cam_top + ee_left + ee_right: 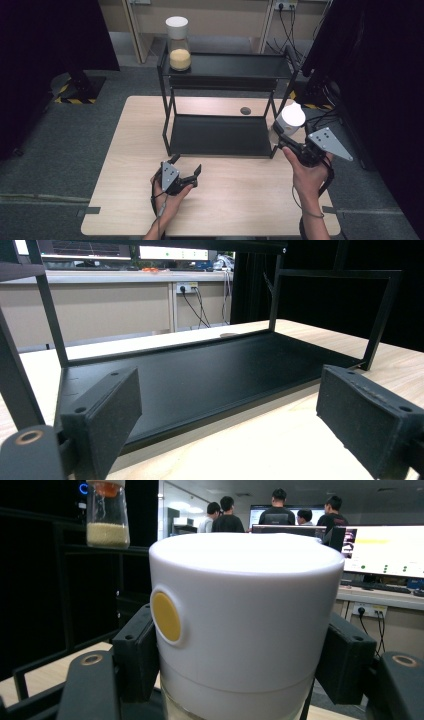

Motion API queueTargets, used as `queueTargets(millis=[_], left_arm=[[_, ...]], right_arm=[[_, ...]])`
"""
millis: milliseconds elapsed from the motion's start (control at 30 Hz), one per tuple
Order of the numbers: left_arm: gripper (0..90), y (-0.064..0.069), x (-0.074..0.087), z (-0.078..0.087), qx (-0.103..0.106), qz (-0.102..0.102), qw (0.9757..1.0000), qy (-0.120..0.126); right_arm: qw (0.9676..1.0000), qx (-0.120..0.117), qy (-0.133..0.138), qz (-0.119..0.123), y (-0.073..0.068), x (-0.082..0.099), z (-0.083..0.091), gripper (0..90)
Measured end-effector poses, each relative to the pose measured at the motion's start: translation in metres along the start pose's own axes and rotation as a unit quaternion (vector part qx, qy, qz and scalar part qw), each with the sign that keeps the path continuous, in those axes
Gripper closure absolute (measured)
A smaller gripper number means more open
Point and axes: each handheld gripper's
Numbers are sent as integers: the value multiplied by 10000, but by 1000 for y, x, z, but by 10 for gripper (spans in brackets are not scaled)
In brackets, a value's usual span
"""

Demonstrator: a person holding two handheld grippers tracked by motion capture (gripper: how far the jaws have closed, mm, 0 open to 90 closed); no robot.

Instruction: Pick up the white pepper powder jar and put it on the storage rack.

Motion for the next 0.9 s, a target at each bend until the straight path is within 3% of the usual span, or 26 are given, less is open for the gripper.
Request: queueTargets(millis=[467,900], left_arm=[[102,-1,0,0,-31,68,10000,3],[101,0,0,0,-35,44,10000,4]], right_arm=[[9998,121,80,107,2,-23,-32,306],[9996,222,141,58,4,-38,-57,306]])
Point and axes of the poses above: each handheld gripper's, and its own axes: z roughly backward along the jaws, x roughly out of its underside, y roughly to its right, and after that the axes turned 13 degrees about y, right-handed
